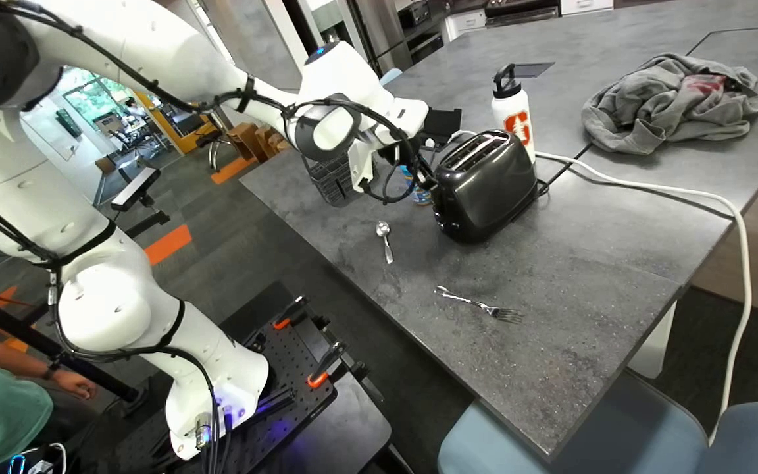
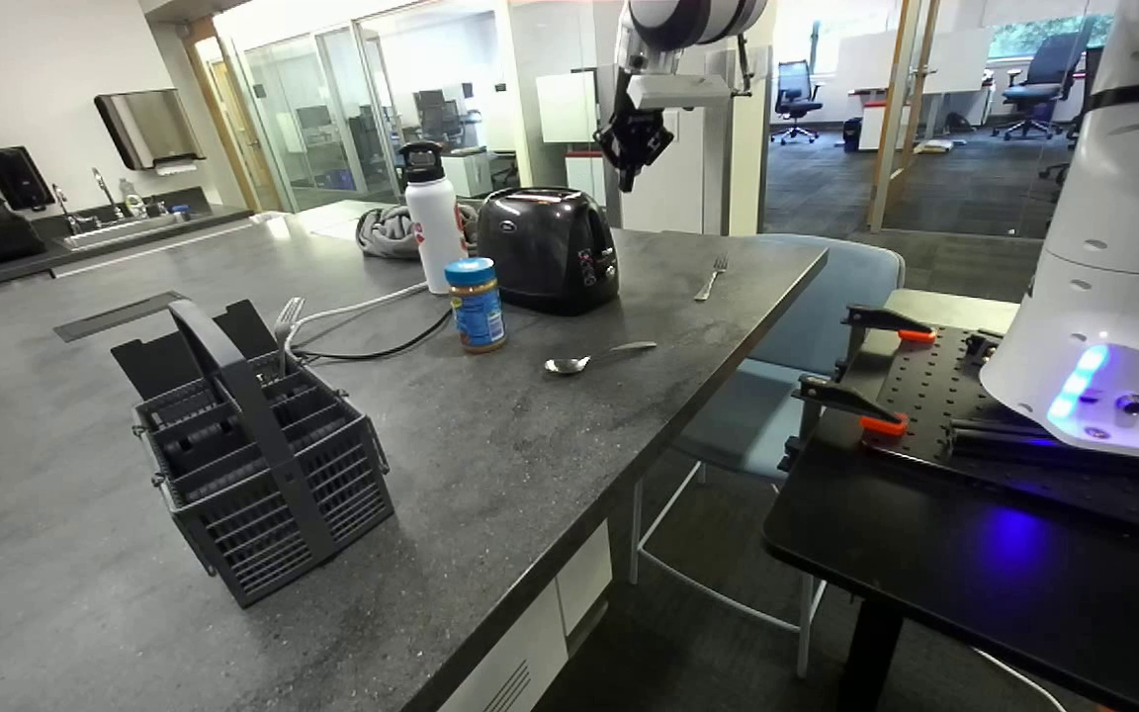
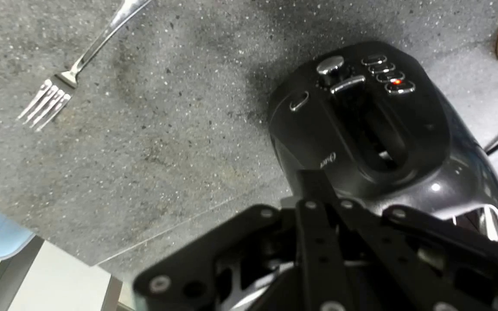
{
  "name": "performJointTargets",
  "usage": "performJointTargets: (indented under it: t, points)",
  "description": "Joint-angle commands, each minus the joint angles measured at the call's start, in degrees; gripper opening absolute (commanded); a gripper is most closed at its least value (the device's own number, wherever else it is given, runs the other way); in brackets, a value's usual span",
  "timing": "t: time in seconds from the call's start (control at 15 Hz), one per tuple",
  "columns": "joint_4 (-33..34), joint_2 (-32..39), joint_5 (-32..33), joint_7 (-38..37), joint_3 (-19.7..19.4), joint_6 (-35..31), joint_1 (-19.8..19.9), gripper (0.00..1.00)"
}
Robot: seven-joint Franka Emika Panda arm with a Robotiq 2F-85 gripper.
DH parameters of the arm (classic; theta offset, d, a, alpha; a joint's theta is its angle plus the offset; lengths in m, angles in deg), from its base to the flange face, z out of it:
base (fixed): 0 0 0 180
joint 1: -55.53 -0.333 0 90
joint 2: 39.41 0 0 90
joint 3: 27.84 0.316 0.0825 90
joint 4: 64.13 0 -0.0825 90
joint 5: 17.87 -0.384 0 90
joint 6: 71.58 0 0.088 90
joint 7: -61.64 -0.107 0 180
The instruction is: Push down the lever on the toaster
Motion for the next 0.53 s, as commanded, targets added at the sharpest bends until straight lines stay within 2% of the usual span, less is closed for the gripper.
performJointTargets:
  t: [0.0, 0.27, 0.47]
  points:
    - [-5.67, -10.47, -3.22, 6.76, 1.98, 1.31, 2.63, 0.00]
    - [-6.87, -16.21, -10.23, 18.37, 1.96, 6.60, 2.01, 0.00]
    - [-7.00, -18.53, -11.41, 21.93, 1.78, 9.95, 2.16, 0.00]
